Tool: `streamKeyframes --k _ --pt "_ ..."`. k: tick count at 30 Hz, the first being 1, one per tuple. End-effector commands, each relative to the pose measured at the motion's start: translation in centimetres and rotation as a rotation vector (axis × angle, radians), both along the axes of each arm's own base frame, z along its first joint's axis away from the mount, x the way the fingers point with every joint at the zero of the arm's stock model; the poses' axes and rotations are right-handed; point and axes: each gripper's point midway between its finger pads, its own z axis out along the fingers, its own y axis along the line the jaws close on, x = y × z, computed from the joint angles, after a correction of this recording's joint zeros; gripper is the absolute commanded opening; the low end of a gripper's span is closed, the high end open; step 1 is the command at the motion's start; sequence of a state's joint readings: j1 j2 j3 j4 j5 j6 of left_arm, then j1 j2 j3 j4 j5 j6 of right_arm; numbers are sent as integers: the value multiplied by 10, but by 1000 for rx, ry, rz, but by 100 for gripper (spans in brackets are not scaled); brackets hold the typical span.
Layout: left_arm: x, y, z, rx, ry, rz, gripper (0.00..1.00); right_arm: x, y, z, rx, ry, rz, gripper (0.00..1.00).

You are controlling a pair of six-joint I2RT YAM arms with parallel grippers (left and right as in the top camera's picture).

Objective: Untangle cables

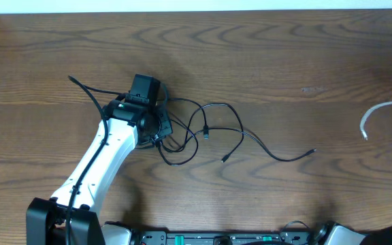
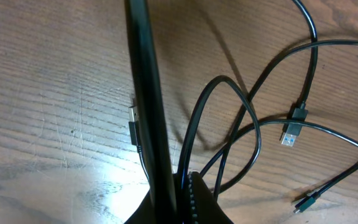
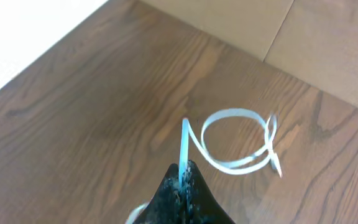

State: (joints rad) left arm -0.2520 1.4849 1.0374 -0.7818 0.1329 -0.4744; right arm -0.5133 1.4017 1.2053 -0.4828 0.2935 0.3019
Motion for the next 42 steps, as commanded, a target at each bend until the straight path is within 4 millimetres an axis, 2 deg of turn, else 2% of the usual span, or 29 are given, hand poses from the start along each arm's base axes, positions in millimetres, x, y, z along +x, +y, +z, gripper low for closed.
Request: streamKeyframes --k 1,4,9,10,11,12,13,15,18,20,25,26,29,31,32,35,37,39,42 --pt "-2 -1 -4 -3 20 4 7 7 -4 -11 11 30 13 1" --pt "-2 -1 -4 -3 20 4 7 9 -6 -21 21 55 13 1" --pt "-3 -1 -4 -2 23 4 7 9 -13 -23 20 52 -1 1" --pt "-3 -1 -4 -1 24 4 7 8 -15 -23 20 51 -5 4" --pt "-3 -1 -4 -2 24 4 7 9 -14 -24 27 48 2 29" --pt "-4 -1 -4 -1 25 4 7 13 -9 -25 48 36 31 61" --pt "-4 -1 -4 -1 25 4 7 20 0 -27 84 15 80 71" --pt "-3 -1 -4 -1 24 4 7 30 15 -30 148 -16 163 77" --pt "-4 -1 -4 -2 24 4 7 42 53 -36 288 -50 320 78" --pt "-3 -1 -4 -1 24 4 7 44 81 -44 390 -41 408 77" --pt "-2 -2 -4 -9 20 1 7 28 148 -71 581 83 562 84" --pt "-2 -9 -3 -37 14 -38 8 25 164 -76 594 115 614 84" --pt "-3 -53 11 -242 -43 -307 7 18 211 -91 607 197 802 84" --pt "-11 -83 25 -374 -89 -486 7 12 242 -102 598 244 923 82" --pt "-15 -91 28 -398 -102 -542 7 8 260 -108 590 274 994 82" --pt "-24 -105 28 -394 -113 -636 7 -6 307 -128 564 345 1157 81" --pt "-29 -112 28 -392 -117 -681 7 -12 324 -135 541 364 1229 81" --pt "-35 -121 29 -391 -120 -725 7 -21 354 -147 517 377 1332 81" --pt "-38 -128 29 -394 -128 -751 7 -29 381 -152 508 368 1425 83"
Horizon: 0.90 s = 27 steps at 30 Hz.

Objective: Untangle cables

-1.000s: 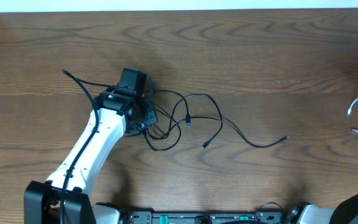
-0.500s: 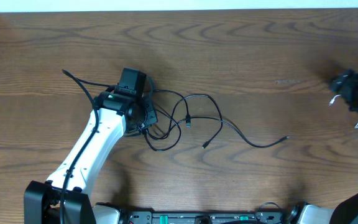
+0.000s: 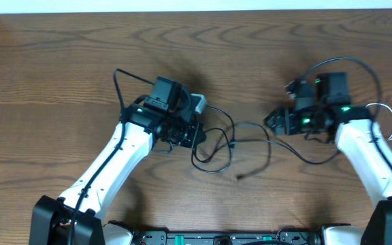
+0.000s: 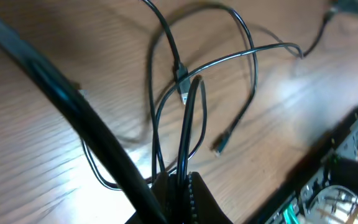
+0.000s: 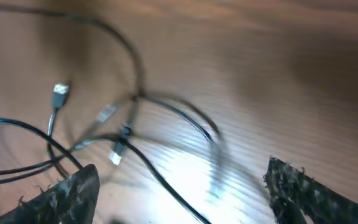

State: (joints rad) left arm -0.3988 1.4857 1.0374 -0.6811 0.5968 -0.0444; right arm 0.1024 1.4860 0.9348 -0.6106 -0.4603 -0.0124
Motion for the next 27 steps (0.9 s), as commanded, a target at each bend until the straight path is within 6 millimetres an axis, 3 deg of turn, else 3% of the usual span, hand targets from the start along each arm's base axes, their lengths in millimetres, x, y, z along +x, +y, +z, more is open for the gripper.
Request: streamKeyframes --k 1,5,14,22,27 --pt "-7 -13 0 -26 -21 -81 7 -18 41 -7 48 -19 158 84" --pt "-8 -16 1 -28 -24 -89 7 -30 74 -3 88 -43 264 84" --pt "-12 -31 14 -139 -16 -131 7 -47 112 2 99 -83 391 83" --pt "-15 -43 27 -233 -18 -167 7 -47 114 2 95 -90 395 57" --pt "-9 -40 40 -322 -10 -158 7 -43 109 -2 59 -97 378 15"
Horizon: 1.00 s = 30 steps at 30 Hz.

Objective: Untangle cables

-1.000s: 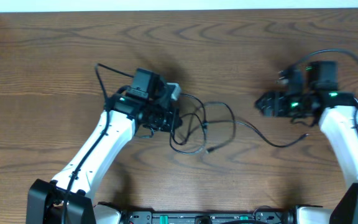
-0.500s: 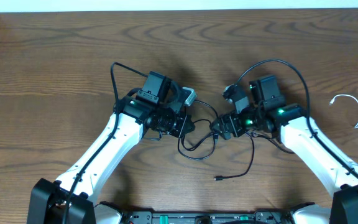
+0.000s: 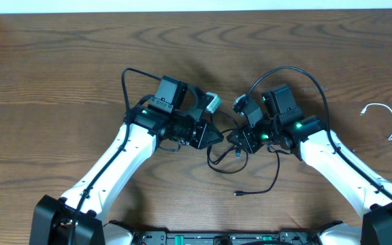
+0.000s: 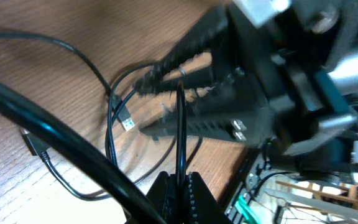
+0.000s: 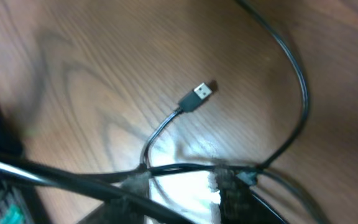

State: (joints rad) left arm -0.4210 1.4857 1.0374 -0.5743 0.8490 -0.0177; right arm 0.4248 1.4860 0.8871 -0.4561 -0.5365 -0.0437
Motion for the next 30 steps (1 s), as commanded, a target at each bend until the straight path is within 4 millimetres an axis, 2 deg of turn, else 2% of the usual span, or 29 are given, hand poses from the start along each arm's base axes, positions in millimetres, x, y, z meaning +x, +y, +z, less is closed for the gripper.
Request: streamKeyframes --k 1,2,3,5,12,16,19,21,25,27,30 --pt "3 2 6 -66 16 -11 7 0 -4 -8 -35 -2 -9 7" --pt "5 4 6 -66 15 -3 8 1 -6 -9 -44 -6 -14 1" --pt "7 7 5 -62 14 9 13 3 -8 -10 -60 -13 -24 1" --pt "11 12 1 -33 4 29 17 6 -12 -12 -85 -20 -43 1" --pt "14 19 -7 28 2 56 16 14 -27 -20 -169 -37 -112 1" --pt "15 23 -12 64 1 72 15 20 -43 -26 -246 -42 -182 1" --pt "17 25 -15 83 -7 82 11 18 -52 -30 -295 -36 -200 1" --pt "17 26 -16 90 -7 85 10 15 -50 -30 -285 -24 -191 1" --pt "18 26 -16 90 -8 85 9 4 -30 -25 -178 27 -126 1" --pt "19 26 -15 87 -12 86 10 3 -29 -24 -172 30 -122 1" --pt "20 25 -15 84 -18 88 27 0 -27 -23 -158 37 -106 1"
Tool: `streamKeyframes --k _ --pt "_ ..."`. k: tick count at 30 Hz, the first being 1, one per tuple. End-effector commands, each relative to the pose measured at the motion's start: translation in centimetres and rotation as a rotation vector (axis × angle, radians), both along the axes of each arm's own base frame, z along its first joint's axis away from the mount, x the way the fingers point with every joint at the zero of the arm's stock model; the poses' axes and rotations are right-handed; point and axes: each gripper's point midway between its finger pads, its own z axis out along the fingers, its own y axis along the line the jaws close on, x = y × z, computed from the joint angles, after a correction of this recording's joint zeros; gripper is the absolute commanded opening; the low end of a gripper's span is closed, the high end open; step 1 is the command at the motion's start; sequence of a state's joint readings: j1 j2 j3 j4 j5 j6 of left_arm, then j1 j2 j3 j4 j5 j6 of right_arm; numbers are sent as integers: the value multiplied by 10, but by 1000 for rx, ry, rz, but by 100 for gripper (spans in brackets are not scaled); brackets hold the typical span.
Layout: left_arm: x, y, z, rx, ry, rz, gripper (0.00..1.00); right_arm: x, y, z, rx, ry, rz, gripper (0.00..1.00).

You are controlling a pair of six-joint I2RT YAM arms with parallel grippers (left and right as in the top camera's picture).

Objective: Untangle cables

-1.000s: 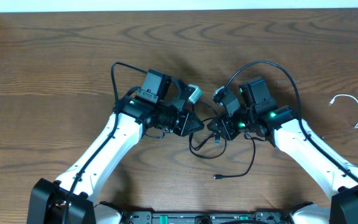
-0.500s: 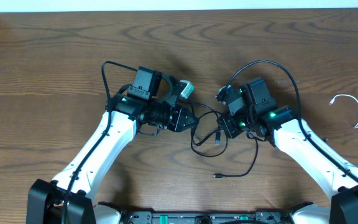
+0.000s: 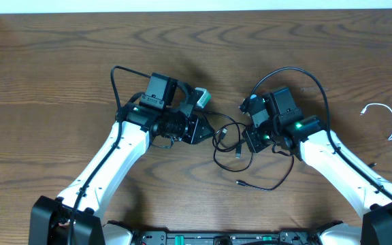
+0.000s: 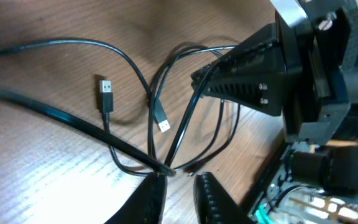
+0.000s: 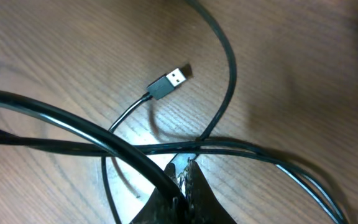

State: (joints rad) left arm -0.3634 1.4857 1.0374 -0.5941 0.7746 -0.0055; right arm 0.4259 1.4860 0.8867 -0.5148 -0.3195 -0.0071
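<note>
Several thin black cables point(image 3: 229, 139) lie looped over one another mid-table, between my two grippers. My left gripper point(image 3: 206, 131) sits at the tangle's left side; in the left wrist view it point(image 4: 180, 175) is open, with a black strand point(image 4: 129, 152) crossing just beyond its tips. My right gripper point(image 3: 246, 140) is at the tangle's right side; in its wrist view it point(image 5: 186, 160) is shut on a thin black cable point(image 5: 253, 148). USB plugs point(image 4: 105, 86) point(image 5: 169, 79) lie loose on the wood. A small plug end point(image 3: 239, 182) trails toward the front.
A white cable point(image 3: 388, 117) lies apart at the far right edge of the wooden table point(image 3: 60, 54). Each arm carries its own thick black lead point(image 3: 288, 70) arching above it.
My left gripper has opened and let go of the black cable, and sits slightly further left. My right gripper, open around a strand before, is now shut on it. The loops lie wider.
At first my left gripper held a black cable at the tangle while my right held the white cable far right. Then the white cable lay at the edge and my right gripper was open near the tangle. Both grippers then met there; now only the right holds.
</note>
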Motion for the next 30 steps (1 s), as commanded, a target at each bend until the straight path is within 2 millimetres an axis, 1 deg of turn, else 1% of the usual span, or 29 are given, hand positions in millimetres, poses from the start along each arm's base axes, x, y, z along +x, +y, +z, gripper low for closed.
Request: streamKeyframes --k 1,5,8,10,12,14,15,16,17,19,20,23,24,26,27,28,29,30 --pt "3 2 -5 13 -4 5 28 -10 7 -3 43 45 23 1" --pt "7 2 -8 19 -11 10 28 -10 7 -3 42 46 23 1" --pt "14 5 -24 64 21 46 28 -11 9 -2 54 50 30 1" --pt "19 4 -36 70 54 73 28 -11 9 -2 55 51 30 1" --pt "26 2 -43 67 73 98 28 -11 9 -2 54 51 30 1" --pt "31 0 -47 61 78 113 27 -11 9 -2 54 51 30 1" --pt "33 -1 -47 59 71 114 22 -11 9 -2 54 51 30 1" --pt "35 1 -47 68 61 122 13 -11 8 -3 51 50 27 1" --pt "36 3 -47 74 58 128 8 -10 7 -3 43 46 23 1" --pt "36 10 -50 98 69 146 8 -5 -2 -6 -8 25 -6 1" --pt "35 17 -55 129 85 166 7 -1 -8 -9 -39 16 -38 1" --pt "31 46 -70 254 138 241 7 15 -41 -15 -171 -14 -232 1" --pt "28 62 -78 330 165 285 7 22 -55 -15 -221 -36 -311 1" --pt "21 93 -88 465 196 340 7 33 -80 -13 -297 -80 -411 1" --pt "19 105 -92 517 205 361 7 36 -86 -12 -313 -92 -430 1" --pt "16 123 -95 585 217 392 7 45 -107 -10 -354 -121 -494 1" --pt "15 135 -96 622 229 416 7 51 -123 -8 -373 -133 -551 1" --pt "14 143 -97 638 239 433 7 54 -135 -6 -375 -134 -597 1"
